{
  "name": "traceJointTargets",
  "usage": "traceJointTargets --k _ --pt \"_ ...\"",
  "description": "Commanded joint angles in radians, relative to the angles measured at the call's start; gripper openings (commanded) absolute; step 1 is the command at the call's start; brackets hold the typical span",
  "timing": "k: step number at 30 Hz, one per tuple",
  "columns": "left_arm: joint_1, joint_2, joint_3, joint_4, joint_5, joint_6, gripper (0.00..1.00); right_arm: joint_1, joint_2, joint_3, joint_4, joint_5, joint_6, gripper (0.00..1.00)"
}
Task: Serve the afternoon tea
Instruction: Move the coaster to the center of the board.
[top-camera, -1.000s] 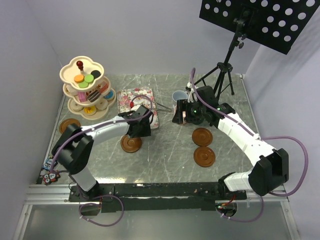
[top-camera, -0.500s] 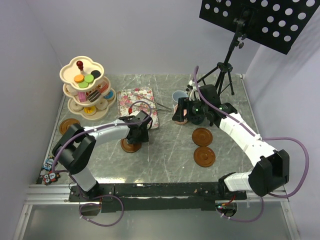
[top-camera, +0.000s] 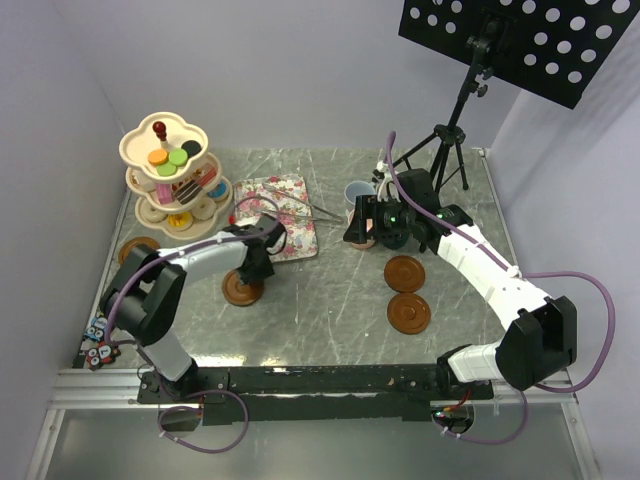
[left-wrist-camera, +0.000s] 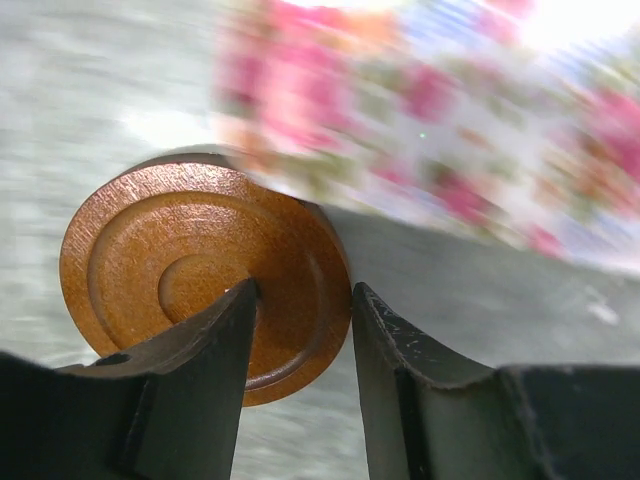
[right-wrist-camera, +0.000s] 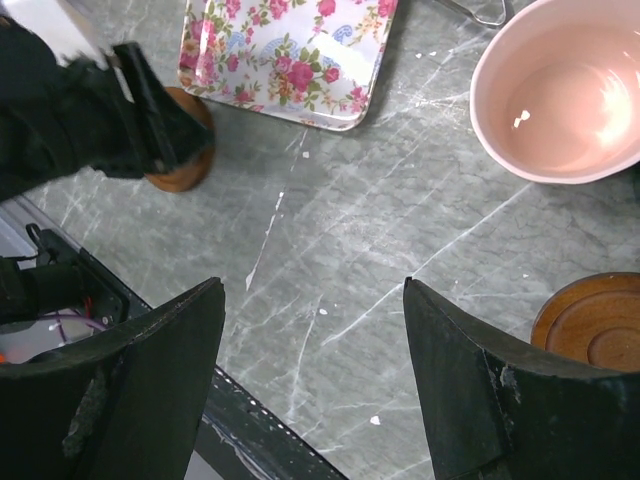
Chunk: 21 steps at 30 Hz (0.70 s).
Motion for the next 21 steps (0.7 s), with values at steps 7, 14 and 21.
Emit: traceJointTargets --k 7,14,21 --pt "0.275 -0.079 -0.111 -0.051 -0.011 0.029 0.48 -0.024 -0.033 0.013 0.042 0.012 -0.012 0.79" --pt "0.440 -0.013 -0.064 0.021 -0.014 0.155 0.48 -0.039 -0.053 0.005 0.037 0.036 -0.024 0.79" --pt "0.532 0.080 0.059 0.084 -0.008 0.281 0.47 -0.058 -0.054 0.008 0.031 0.053 -0.027 0.79"
